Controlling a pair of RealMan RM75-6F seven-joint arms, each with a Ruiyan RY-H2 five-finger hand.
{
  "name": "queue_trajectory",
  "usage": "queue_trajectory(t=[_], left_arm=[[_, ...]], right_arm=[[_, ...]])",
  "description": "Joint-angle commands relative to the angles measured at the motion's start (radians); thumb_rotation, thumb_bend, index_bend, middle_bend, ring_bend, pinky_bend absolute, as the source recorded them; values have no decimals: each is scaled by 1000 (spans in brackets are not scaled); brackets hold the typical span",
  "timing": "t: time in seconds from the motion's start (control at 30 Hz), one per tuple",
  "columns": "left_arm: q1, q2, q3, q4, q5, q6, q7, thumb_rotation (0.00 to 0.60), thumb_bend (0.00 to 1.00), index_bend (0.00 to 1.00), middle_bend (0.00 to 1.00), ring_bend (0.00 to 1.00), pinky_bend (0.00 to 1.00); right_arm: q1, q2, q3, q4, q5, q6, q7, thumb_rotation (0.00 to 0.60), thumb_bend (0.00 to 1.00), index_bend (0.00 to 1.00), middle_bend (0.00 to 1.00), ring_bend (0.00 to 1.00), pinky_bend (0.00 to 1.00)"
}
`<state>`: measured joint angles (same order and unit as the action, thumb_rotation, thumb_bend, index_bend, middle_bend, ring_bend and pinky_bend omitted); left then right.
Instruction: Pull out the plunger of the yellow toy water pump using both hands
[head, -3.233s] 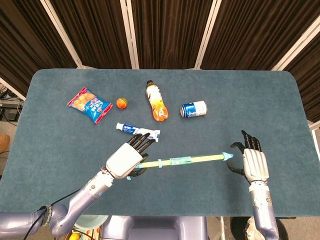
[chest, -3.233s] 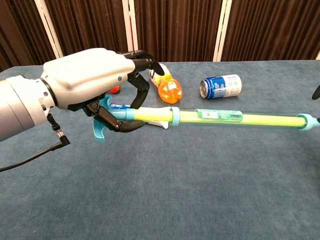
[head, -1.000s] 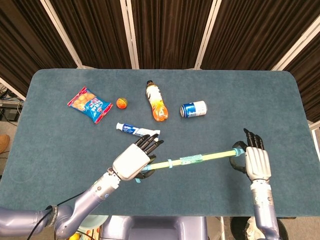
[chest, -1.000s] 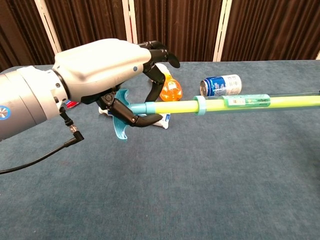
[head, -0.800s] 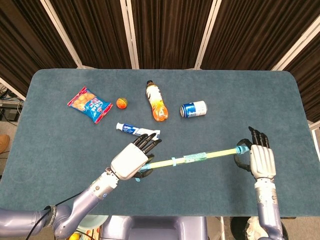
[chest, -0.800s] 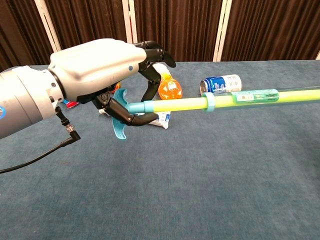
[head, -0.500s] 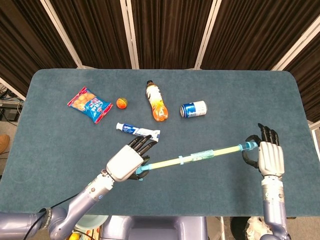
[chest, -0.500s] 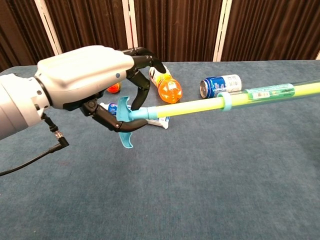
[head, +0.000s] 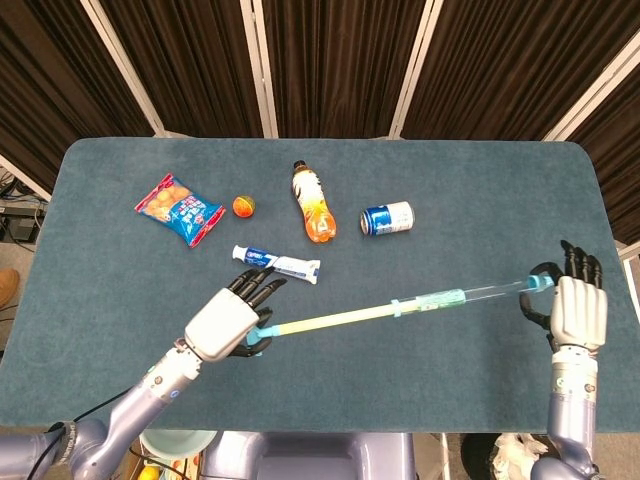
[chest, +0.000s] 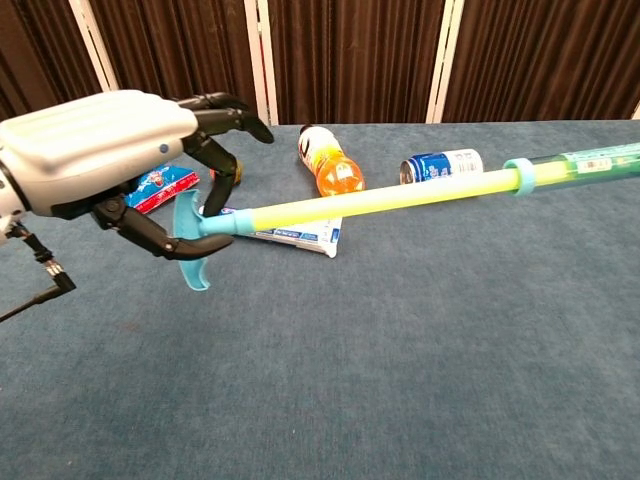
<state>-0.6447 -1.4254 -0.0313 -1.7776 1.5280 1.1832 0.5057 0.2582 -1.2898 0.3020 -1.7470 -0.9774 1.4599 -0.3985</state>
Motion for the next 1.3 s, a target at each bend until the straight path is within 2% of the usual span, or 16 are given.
queue_trajectory(t=[0.03, 0.3, 0.6, 0.97, 1.0, 1.07, 1.13, 1.2, 1.23, 1.3], left_arm=[[16, 19, 8, 9, 10, 15, -25, 600, 321, 631, 114, 4, 160], [55, 75, 30, 33, 49, 51, -99, 600, 321, 631, 115, 4, 160], [125, 104, 93, 131, 73, 79, -179, 600, 321, 632, 116, 4, 160], [152, 106, 86, 175, 87, 97, -235, 600, 318, 619, 112, 4, 160], [154, 104, 85, 178, 87, 96, -237, 600, 307, 592, 106, 4, 157], [157, 101, 86, 183, 87, 91, -240, 600, 256, 453, 72, 2, 140], [158, 103, 89, 175, 69, 66, -235, 600, 165, 212, 16, 0, 107], [158, 105, 86, 167, 55, 53, -227, 600, 119, 86, 0, 0, 86], [159, 108, 85, 161, 46, 45, -219, 600, 96, 38, 0, 0, 74], [161, 115, 82, 150, 27, 30, -206, 600, 73, 5, 0, 0, 62]], right_arm=[[-4, 8, 3, 2, 7, 4, -4, 600, 405, 781, 98, 0, 0], [-14, 35, 12, 0, 24, 16, -1, 600, 403, 790, 99, 0, 0], [-19, 44, 13, 20, 37, 17, 4, 600, 404, 799, 103, 0, 0], [-22, 50, 10, 24, 51, 13, 0, 600, 401, 792, 99, 0, 0], [-22, 51, 9, 23, 52, 12, -3, 600, 395, 760, 89, 0, 0], [-21, 55, 3, 19, 49, 6, -6, 600, 370, 609, 46, 0, 0], [-22, 65, -9, 8, 36, -6, -4, 600, 331, 387, 6, 0, 0], [-23, 70, -14, 5, 30, -11, -2, 600, 306, 276, 0, 0, 0], [-23, 72, -16, 5, 28, -13, -1, 600, 301, 256, 0, 0, 0], [-23, 74, -19, 5, 26, -18, 2, 600, 298, 252, 0, 0, 0]])
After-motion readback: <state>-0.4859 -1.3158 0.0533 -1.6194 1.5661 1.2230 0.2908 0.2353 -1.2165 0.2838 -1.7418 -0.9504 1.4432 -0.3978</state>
